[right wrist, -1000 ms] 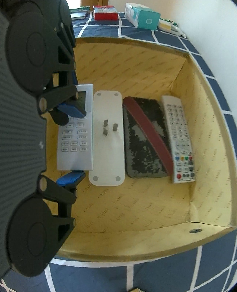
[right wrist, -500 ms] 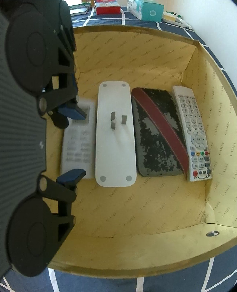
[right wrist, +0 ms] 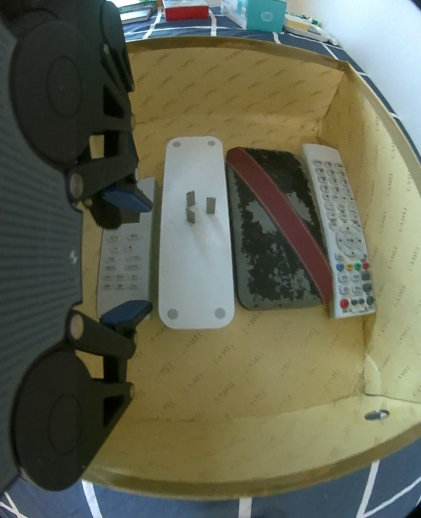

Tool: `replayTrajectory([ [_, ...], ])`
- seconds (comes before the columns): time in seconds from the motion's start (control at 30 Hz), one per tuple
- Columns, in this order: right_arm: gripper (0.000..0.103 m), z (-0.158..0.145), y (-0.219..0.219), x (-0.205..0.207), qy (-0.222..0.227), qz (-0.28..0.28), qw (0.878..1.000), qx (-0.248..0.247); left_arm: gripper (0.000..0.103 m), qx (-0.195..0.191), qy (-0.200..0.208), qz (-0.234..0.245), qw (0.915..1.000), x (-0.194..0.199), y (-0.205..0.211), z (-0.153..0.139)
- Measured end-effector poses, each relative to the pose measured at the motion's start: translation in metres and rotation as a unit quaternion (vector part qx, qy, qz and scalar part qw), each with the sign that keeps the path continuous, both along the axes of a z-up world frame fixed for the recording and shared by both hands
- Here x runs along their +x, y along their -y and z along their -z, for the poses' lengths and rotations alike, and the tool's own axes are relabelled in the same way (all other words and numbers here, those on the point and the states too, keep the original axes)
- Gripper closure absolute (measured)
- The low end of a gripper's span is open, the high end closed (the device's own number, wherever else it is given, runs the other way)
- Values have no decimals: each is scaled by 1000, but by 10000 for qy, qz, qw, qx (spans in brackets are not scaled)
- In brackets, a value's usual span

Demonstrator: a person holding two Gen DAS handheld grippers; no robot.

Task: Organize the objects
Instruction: 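Lower the AC remote into the box beside the plate and open both tools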

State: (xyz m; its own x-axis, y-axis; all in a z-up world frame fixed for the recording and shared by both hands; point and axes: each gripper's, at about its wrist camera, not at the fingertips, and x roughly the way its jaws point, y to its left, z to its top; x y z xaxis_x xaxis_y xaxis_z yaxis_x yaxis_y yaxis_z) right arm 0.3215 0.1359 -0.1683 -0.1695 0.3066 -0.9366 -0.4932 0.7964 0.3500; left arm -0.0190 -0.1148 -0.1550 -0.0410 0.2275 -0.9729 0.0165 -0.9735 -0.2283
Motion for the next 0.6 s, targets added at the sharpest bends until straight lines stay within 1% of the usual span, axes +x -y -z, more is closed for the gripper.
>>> replayTrajectory([
  [0.17,42,-16,6,3,166,114,9997,162,44,-57,-230,-47,9997,4,4,-20],
  [0.3,42,-36,16,1,341,170,9987,346,43,-67,-428,-95,9990,11,3,-40],
  [0.4,40,-53,24,-1,506,168,9974,475,42,-100,-597,-147,9981,19,0,-57],
  [0.43,39,-59,28,-1,565,176,9969,511,40,-99,-660,-169,9976,22,-2,-62],
  [0.47,38,-65,31,-2,626,168,9964,554,35,-116,-714,-194,9972,25,-3,-68],
  [0.5,38,-70,35,-3,687,159,9957,600,33,-143,-772,-229,9966,29,-5,-73],
  [0.53,34,-76,40,-3,748,156,9951,632,31,-157,-829,-240,9961,32,-6,-77],
  [0.6,31,-85,50,-6,859,170,9937,701,30,-190,-902,-259,9954,40,-10,-86],
])
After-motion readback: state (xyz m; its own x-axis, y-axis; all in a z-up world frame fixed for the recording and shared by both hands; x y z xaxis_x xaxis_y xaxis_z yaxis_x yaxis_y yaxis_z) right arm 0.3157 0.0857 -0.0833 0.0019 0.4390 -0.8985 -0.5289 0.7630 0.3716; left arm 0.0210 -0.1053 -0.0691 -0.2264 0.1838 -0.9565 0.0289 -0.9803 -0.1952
